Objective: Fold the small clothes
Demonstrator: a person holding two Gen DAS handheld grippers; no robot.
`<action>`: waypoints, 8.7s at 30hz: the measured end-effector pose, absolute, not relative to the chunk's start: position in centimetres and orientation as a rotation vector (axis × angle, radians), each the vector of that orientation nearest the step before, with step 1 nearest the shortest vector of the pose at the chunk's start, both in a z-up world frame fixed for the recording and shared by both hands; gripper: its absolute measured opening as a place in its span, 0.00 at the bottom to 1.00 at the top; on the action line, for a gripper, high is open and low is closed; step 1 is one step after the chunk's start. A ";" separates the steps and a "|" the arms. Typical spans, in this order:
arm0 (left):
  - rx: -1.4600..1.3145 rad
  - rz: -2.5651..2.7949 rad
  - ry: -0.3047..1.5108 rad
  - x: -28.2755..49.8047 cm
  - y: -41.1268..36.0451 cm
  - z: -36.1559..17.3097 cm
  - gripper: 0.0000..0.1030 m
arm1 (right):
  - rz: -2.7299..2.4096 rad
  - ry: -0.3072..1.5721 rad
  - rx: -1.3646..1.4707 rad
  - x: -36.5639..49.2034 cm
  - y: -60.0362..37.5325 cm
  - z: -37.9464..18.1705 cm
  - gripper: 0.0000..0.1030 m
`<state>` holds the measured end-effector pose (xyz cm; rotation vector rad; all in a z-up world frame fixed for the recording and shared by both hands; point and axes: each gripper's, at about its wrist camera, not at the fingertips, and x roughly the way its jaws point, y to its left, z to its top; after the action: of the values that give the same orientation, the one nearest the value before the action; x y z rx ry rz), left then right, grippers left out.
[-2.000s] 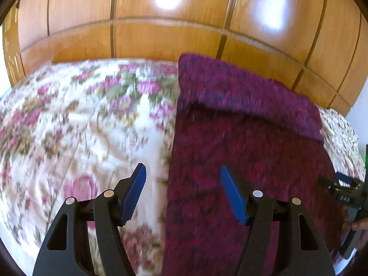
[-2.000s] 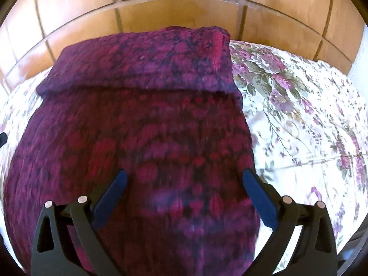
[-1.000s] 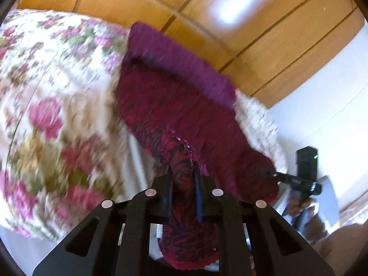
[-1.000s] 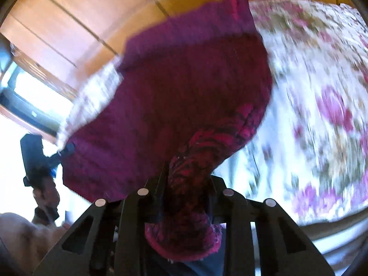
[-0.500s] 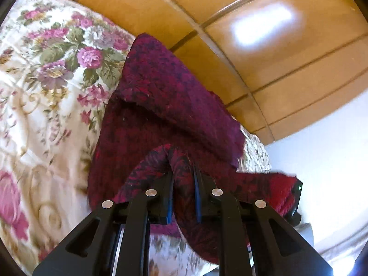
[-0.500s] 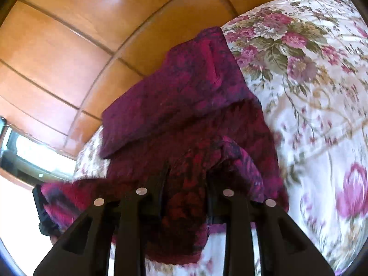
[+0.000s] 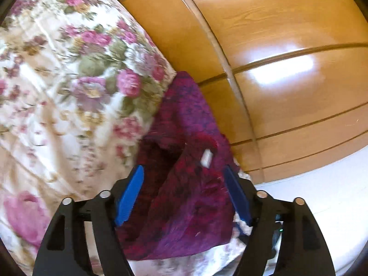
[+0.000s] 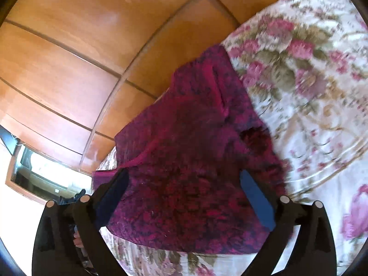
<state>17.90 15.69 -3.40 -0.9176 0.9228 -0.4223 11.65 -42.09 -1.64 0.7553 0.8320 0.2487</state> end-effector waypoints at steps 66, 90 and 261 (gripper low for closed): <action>-0.081 -0.389 0.924 8.6 6.2 -1.2 0.21 | 0.045 0.926 0.043 6.2 -32.6 -5.0 0.25; 0.036 -0.311 0.856 8.3 5.2 -1.6 0.25 | 0.014 0.895 0.040 4.9 -32.3 -5.1 0.55; -0.474 -0.393 0.866 12.1 12.8 -2.0 0.42 | 0.036 0.842 0.335 4.0 -38.2 -1.1 0.57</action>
<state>12.13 12.78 -2.05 -0.4744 0.8662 -0.3929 4.04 -38.24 -1.07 0.3346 0.8416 0.0359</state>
